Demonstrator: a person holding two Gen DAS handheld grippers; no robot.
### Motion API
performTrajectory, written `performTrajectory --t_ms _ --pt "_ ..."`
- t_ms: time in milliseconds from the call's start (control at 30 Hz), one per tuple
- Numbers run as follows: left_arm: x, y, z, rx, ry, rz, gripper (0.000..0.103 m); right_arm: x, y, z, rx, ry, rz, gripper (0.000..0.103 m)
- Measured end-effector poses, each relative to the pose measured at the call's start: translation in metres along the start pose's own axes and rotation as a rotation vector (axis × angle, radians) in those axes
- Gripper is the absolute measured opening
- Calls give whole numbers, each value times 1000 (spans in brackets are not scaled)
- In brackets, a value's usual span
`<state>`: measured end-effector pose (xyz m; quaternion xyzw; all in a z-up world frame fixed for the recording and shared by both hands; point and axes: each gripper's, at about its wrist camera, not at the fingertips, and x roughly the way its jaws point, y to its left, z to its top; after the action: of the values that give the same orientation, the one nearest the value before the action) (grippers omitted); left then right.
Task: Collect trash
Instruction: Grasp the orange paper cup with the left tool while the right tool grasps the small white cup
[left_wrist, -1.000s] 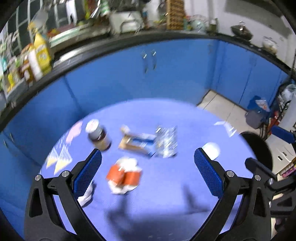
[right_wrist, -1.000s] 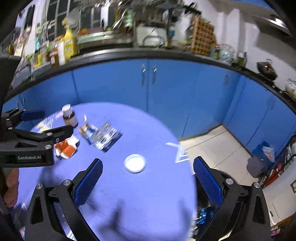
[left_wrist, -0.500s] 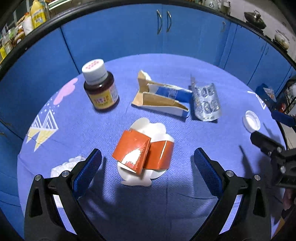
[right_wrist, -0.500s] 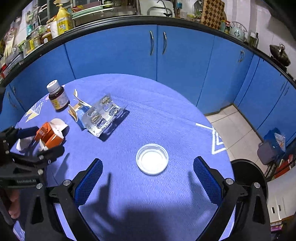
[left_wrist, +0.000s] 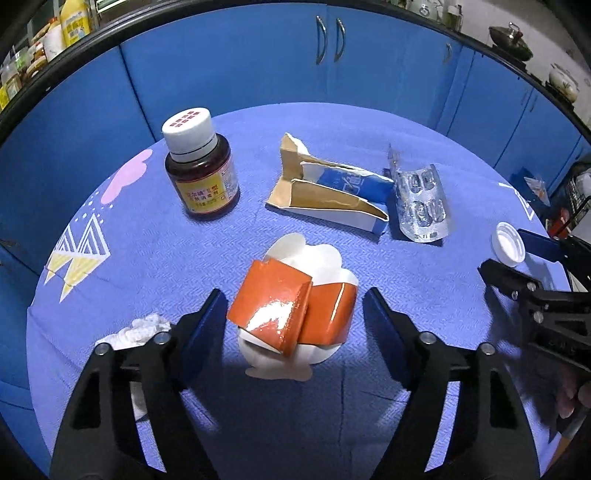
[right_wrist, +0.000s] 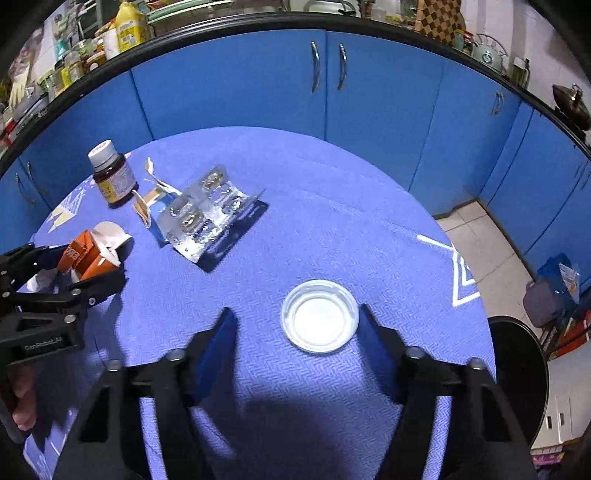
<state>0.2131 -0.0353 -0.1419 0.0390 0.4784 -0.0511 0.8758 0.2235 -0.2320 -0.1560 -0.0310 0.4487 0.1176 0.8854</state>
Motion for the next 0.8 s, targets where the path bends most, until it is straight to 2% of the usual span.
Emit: performTrajectory --t_ms 33,67,233,300,367,600,800 --pt "-1 -1 2 0 -3 0 66 -1 0 0 1 0 3 42" --pt "-4 -6 1 0 -6 1 59 -2 -1 0 0 0 4 39" --pt "-12 -7 -3 -12 -16 -2 50 -9 3 -6 -31 0 -7 39" --pt "-17 -6 -4 -22 -19 -4 41 -13 5 -8 -35 -6 -10 39" --pt "-23 -6 -3 -25 -26 -5 38 -19 4 -9 -37 -14 -17 39" --pt "-44 -13 3 -22 -73 -10 36 -49 -4 -12 -34 -61 -42 39" --pt "-70 -38 7 24 -127 -23 36 -78 -17 -19 -27 -99 -74 39"
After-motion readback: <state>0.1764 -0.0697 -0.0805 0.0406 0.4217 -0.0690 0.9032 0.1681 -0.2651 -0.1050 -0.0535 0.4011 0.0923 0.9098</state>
